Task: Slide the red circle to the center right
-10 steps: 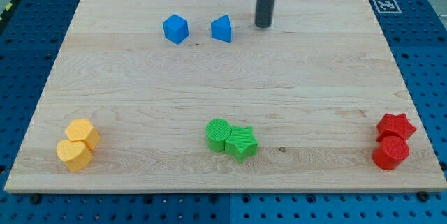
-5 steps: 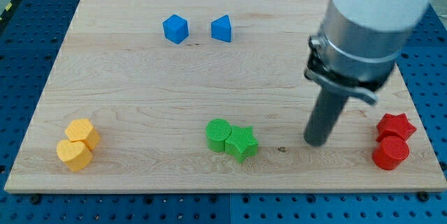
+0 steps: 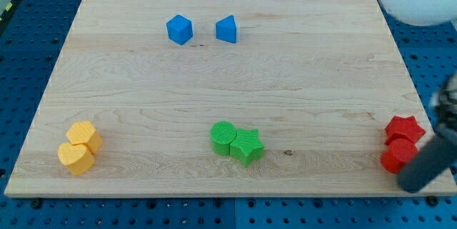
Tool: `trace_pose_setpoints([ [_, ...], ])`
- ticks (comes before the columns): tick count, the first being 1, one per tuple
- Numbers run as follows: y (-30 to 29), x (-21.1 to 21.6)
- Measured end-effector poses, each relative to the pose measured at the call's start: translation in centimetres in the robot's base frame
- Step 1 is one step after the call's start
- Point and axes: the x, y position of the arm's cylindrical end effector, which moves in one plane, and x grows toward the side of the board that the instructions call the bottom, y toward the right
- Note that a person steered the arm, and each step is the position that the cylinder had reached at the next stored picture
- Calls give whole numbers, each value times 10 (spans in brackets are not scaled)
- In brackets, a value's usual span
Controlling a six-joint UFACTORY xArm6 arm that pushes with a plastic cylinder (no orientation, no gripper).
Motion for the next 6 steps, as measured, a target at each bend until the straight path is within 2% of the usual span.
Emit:
trace_pose_setpoints([
  [2, -1, -4],
  [4, -43, -21],
  [6, -44, -52],
])
